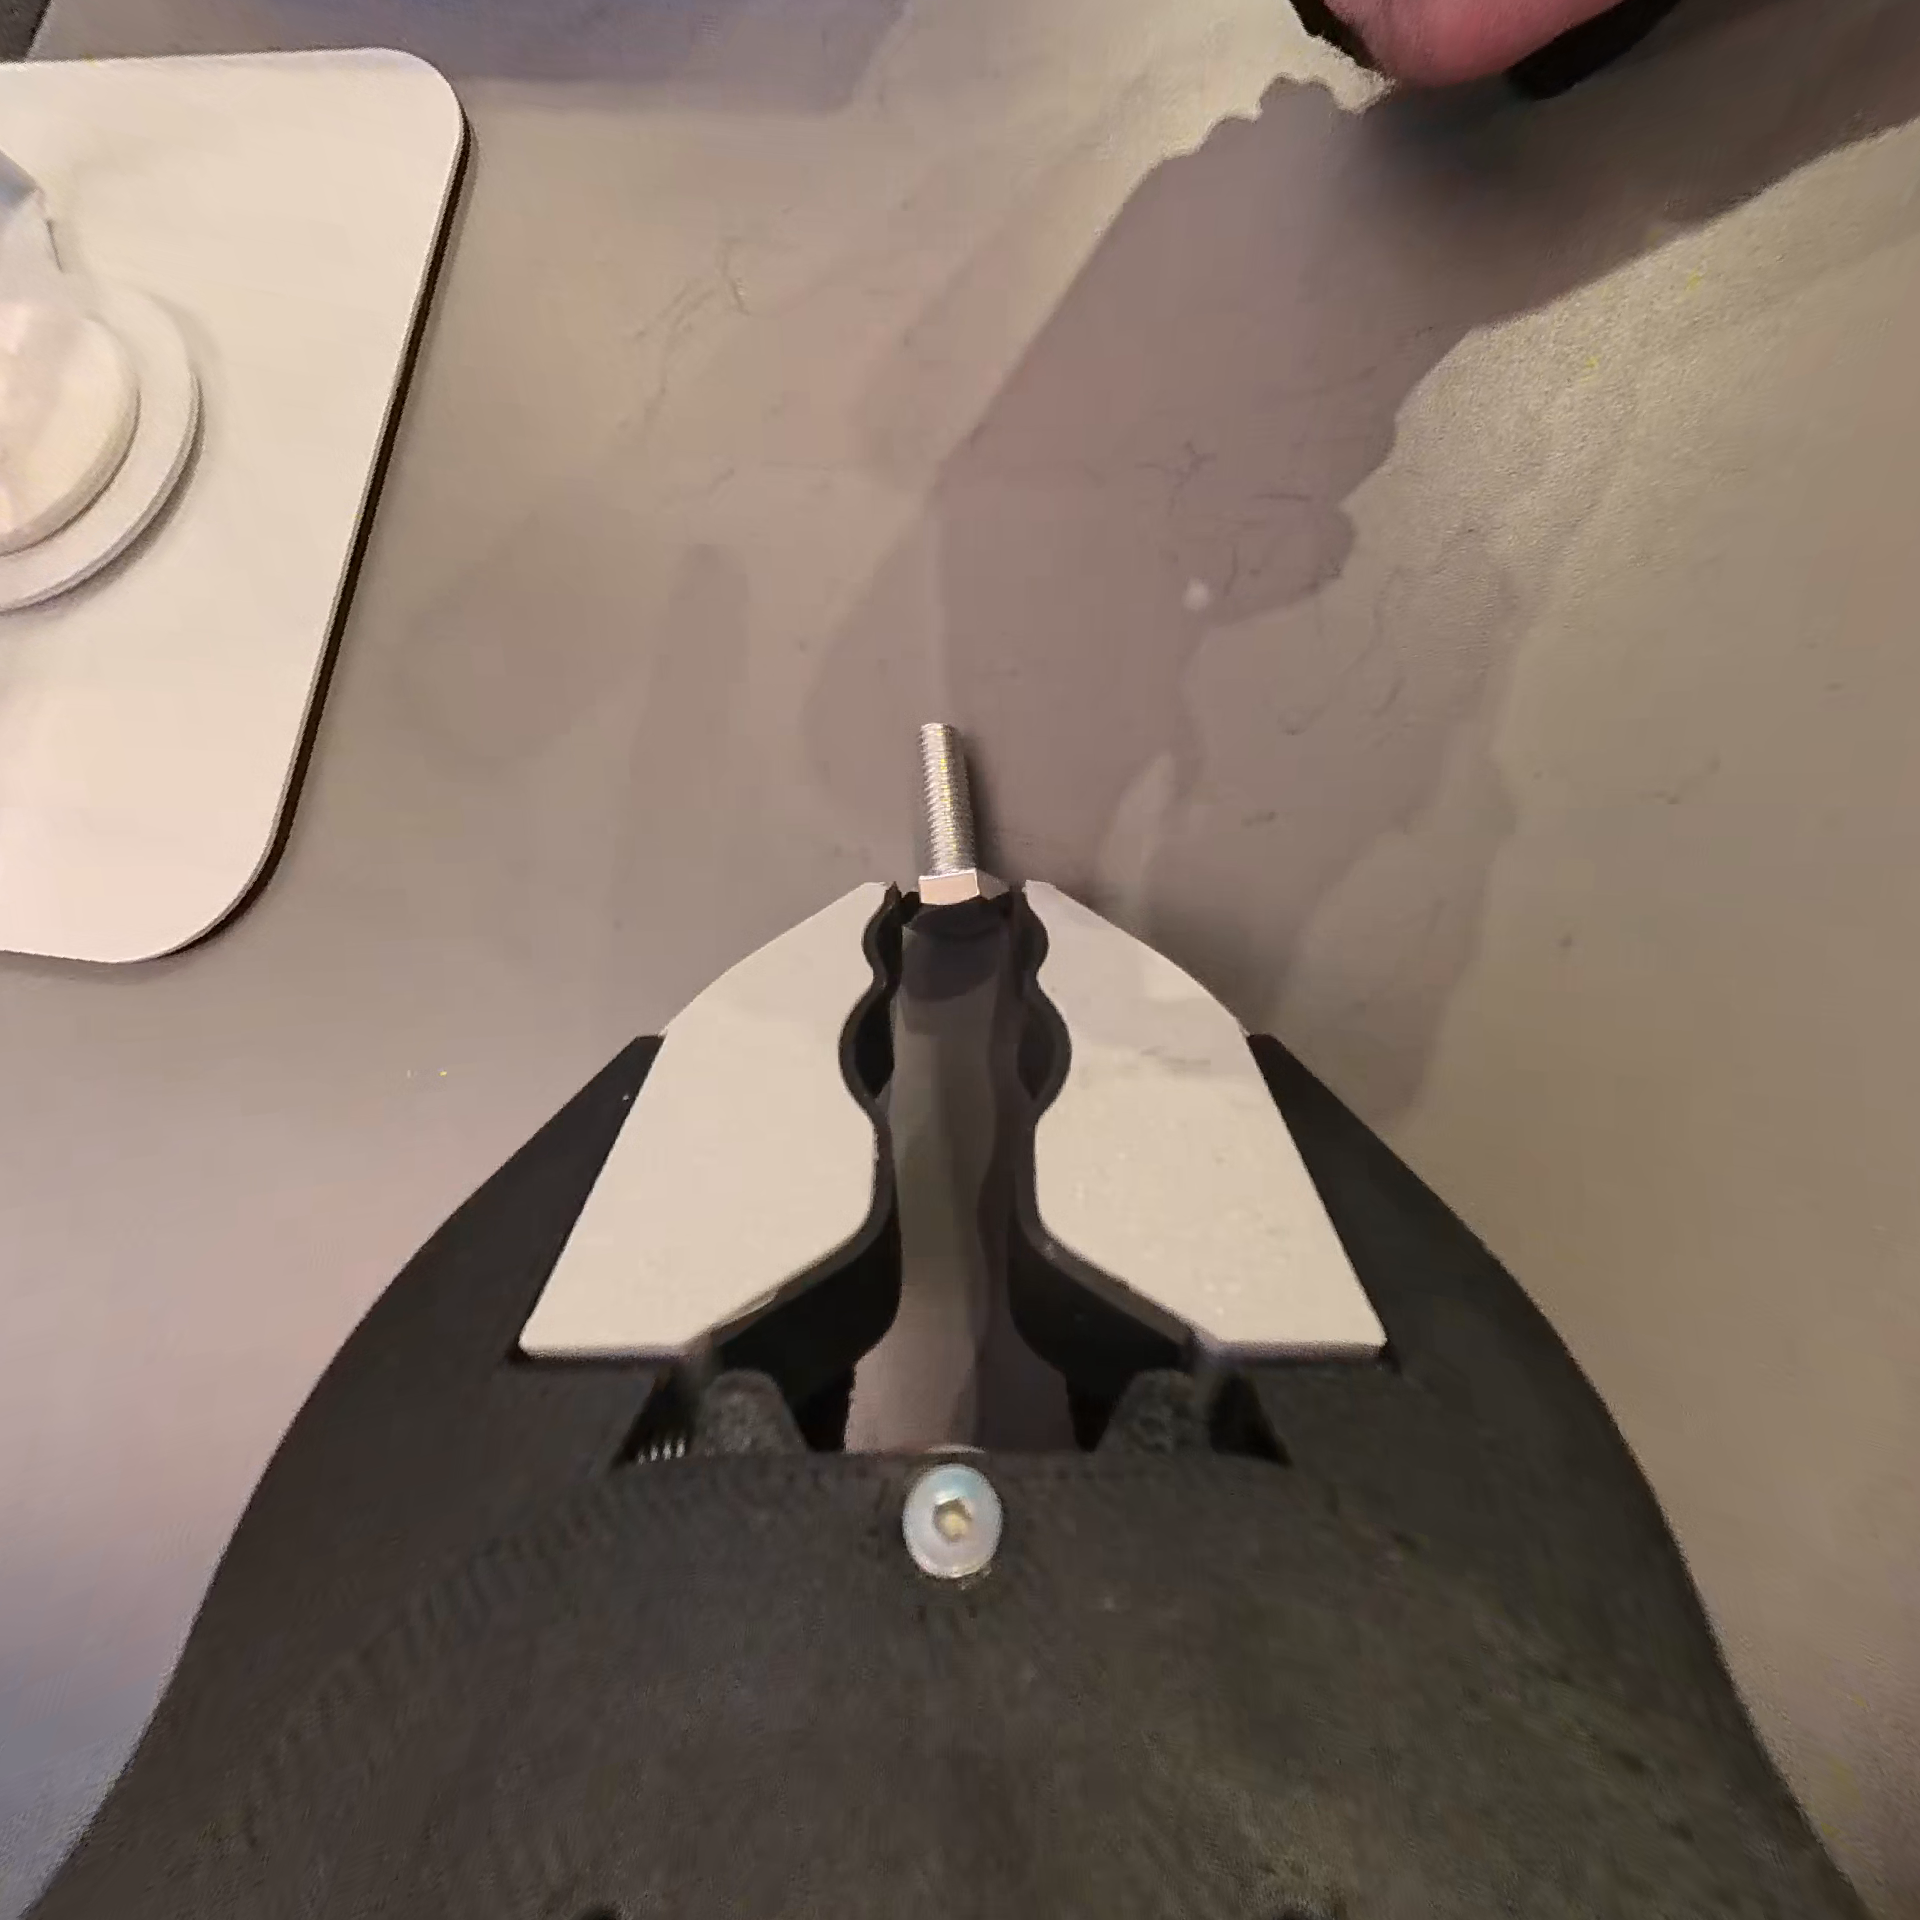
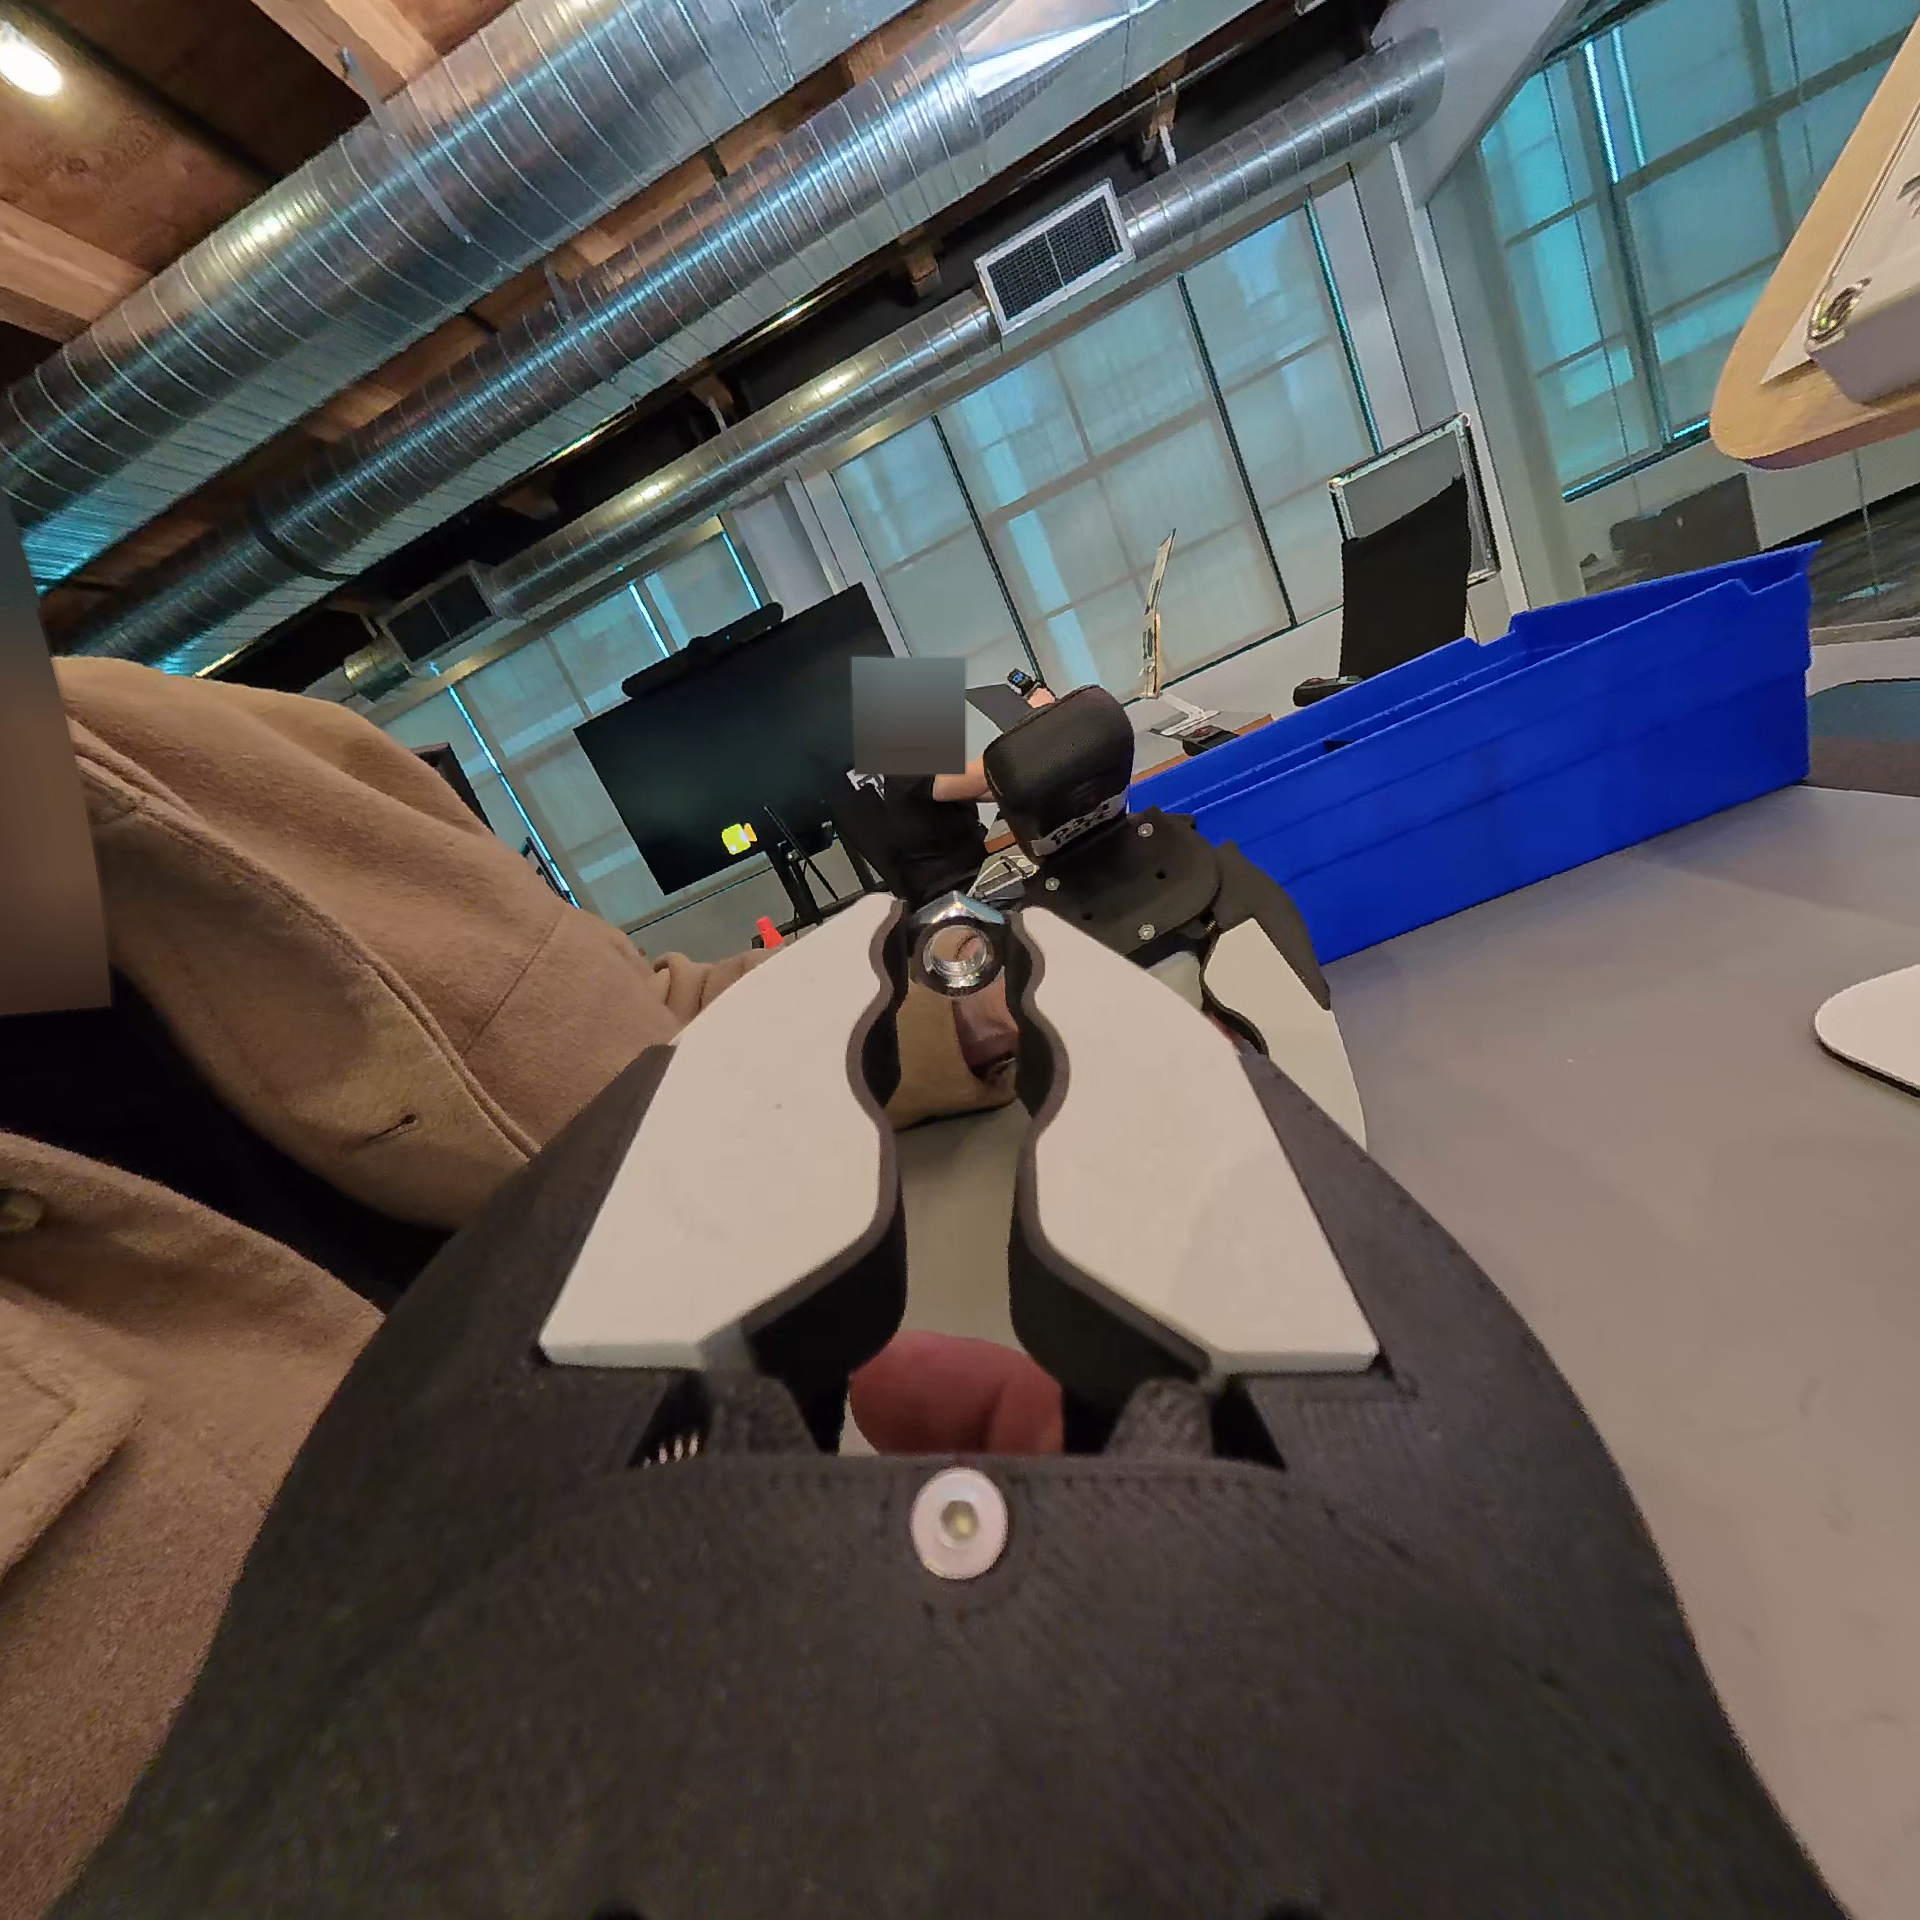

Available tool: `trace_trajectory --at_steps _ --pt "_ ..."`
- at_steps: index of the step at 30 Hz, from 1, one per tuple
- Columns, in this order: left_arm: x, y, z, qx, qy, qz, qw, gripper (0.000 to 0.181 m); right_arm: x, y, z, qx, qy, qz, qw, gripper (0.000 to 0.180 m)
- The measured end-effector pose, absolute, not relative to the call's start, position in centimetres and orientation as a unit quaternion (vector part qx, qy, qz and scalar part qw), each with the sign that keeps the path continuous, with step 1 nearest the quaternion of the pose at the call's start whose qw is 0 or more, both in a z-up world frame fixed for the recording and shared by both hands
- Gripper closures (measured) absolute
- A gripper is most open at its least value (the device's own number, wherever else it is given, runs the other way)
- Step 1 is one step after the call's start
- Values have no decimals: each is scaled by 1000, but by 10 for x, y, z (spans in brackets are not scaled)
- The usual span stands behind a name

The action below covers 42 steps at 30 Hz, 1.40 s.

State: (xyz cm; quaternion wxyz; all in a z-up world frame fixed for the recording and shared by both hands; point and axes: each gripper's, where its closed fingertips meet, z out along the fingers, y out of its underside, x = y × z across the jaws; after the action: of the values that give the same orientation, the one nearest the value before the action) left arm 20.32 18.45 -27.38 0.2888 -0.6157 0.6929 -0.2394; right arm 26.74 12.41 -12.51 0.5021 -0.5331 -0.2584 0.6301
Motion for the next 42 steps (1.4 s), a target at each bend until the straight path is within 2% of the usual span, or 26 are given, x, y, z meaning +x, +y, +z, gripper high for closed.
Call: trace_trajectory --at_steps 8,16,25,33,42 --pt "205 182 -269 -614 686 -258 294 163 266 125 -130 -545 -272 608 510 162" --pt "214 157 -217 -580 633 -404 316 163 264 125 -140 -571 -352 496 551 162" --pt "217 123 -170 -514 566 -580 282 163 261 117 -148 -566 -456 351 590 162" --pt "220 99 -169 -482 560 -641 208 163 251 98 -157 -538 -542 282 581 162" --pt "224 93 -171 -477 559 -651 191 163 246 89 -154 -516 -559 280 586 162"
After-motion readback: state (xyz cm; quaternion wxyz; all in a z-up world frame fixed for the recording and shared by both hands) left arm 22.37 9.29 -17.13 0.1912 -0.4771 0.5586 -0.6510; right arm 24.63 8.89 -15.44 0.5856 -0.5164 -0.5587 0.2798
